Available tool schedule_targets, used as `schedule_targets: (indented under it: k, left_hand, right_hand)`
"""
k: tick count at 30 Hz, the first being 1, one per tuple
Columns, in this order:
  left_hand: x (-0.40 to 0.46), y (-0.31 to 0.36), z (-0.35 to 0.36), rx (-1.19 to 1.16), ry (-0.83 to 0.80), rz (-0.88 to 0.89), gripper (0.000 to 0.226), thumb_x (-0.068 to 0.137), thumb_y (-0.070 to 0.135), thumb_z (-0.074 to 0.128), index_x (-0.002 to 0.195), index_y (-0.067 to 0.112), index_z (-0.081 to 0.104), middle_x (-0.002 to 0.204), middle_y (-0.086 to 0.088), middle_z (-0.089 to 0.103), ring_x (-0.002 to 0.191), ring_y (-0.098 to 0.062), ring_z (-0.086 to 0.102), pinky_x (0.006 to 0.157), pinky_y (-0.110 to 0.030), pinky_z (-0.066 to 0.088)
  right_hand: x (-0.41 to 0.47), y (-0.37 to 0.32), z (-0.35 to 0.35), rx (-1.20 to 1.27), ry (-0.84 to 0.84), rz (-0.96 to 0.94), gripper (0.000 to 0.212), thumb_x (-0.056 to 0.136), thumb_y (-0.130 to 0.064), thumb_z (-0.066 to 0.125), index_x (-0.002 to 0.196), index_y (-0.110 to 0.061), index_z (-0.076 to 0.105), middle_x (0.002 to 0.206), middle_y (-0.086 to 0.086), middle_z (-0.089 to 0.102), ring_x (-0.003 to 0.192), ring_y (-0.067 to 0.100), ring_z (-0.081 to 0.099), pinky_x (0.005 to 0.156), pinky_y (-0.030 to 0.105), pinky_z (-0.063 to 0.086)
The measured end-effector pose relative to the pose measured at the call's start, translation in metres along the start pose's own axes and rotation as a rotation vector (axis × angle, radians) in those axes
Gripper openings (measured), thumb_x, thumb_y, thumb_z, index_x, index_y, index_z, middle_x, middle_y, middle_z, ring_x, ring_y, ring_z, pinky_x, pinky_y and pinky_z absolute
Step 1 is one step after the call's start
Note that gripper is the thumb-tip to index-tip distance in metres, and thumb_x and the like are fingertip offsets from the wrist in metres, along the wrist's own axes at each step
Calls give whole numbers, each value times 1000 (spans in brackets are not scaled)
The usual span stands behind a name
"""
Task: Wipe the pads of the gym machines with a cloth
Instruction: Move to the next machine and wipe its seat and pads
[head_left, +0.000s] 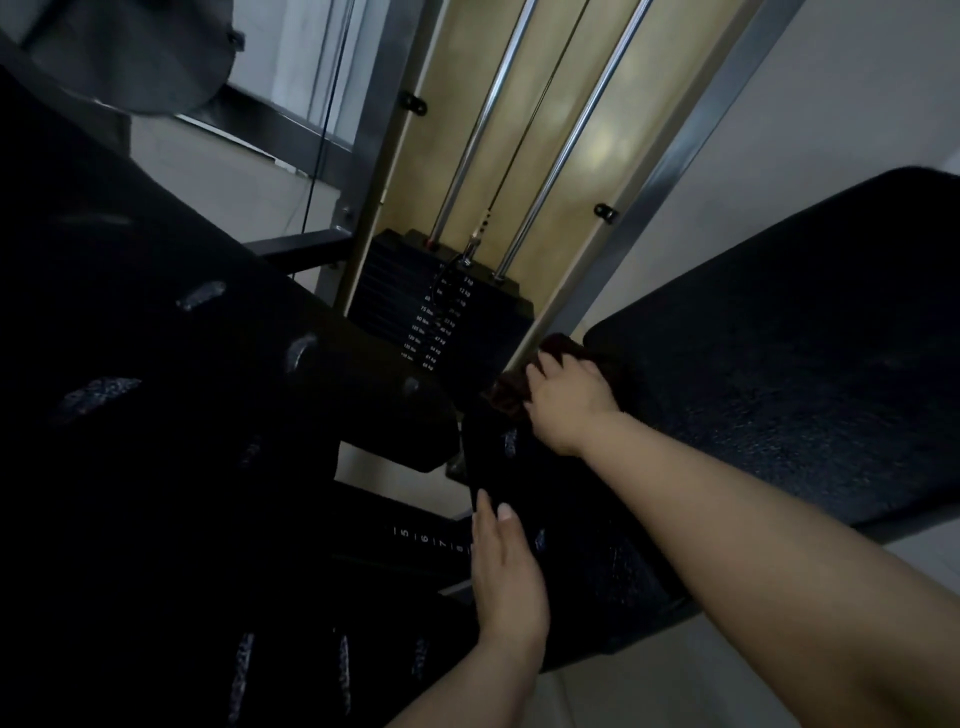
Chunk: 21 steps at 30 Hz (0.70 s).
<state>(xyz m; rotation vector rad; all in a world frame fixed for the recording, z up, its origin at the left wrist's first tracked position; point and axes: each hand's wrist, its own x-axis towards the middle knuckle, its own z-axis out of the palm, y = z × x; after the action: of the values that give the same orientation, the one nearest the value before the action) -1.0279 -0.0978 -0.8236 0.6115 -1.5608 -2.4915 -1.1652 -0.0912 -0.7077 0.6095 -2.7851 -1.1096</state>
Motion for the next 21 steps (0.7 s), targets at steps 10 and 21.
schedule_targets:
  k: [10,21]
  left_hand:
    - [-8,-10,0,259,100,-19,48,103,19,28,150,11,24,157,-3,19,143,-18,23,113,-25,19]
    - [-14,-18,12,394,172,235,76,83,50,12,145,12,34,147,16,13,141,-4,11,113,-17,5]
  right_hand:
    - [-150,-19,15,66,-7,-105,87,26,-38,89,103,0,72,93,17,70,73,31,65,66,42,55]
    - [45,11,-5,73,-91,-2,49,95,-27,39,142,-13,37,154,7,26,138,25,26,111,38,26]
